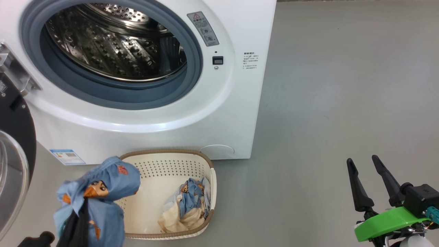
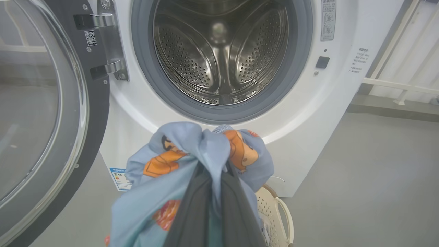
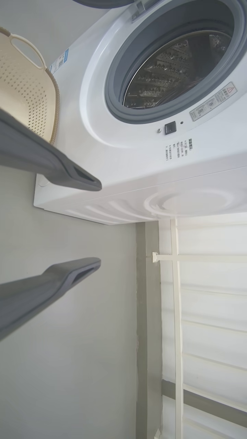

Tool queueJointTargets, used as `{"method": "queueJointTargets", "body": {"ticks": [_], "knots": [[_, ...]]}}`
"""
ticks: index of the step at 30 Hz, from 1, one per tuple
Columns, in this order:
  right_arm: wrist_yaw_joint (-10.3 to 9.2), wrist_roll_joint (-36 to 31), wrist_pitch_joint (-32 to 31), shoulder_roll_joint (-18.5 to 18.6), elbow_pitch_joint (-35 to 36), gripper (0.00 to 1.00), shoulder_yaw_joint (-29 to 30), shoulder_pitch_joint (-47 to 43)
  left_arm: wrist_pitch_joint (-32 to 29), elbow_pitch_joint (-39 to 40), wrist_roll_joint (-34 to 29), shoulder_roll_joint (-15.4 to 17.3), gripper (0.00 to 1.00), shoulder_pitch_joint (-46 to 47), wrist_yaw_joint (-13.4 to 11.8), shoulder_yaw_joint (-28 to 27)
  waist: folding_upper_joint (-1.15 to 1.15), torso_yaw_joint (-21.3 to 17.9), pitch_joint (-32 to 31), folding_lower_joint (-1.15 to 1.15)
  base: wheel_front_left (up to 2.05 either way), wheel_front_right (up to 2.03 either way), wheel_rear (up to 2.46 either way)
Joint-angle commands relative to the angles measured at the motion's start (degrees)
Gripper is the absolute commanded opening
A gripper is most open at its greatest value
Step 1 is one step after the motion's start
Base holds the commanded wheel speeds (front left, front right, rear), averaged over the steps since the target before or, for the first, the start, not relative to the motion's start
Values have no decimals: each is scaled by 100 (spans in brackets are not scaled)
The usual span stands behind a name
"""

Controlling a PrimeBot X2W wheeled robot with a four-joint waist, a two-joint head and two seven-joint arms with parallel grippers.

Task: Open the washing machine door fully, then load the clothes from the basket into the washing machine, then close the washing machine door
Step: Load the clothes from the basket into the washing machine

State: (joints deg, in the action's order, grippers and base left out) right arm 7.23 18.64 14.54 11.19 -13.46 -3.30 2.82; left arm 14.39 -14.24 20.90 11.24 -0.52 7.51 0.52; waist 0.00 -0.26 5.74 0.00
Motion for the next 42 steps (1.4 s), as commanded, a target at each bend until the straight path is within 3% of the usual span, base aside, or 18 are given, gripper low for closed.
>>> {"method": "queueJointTargets", "body": {"ticks": [1,14,22,31,42], "knots": [[25,20,46,83,166,100,-73,2,61,237,-67,83,0,62,-3,-246,0,-2,18,0,0,0,0],[25,-45,46,-104,261,100,-89,273,61,151,66,153,0,950,-3,-217,0,-92,621,0,0,0,0],[25,-101,46,-300,304,100,-160,696,61,-237,191,540,0,2251,-3,-17,0,-249,1405,0,0,0,0],[25,-174,46,-505,315,100,-284,1270,21,-1216,469,1096,0,4212,-2,347,0,-437,2193,0,0,0,0],[25,-183,46,-681,359,100,-461,1569,38,-2874,553,1389,0,6209,-2,887,0,-735,2623,0,0,0,0]]}}
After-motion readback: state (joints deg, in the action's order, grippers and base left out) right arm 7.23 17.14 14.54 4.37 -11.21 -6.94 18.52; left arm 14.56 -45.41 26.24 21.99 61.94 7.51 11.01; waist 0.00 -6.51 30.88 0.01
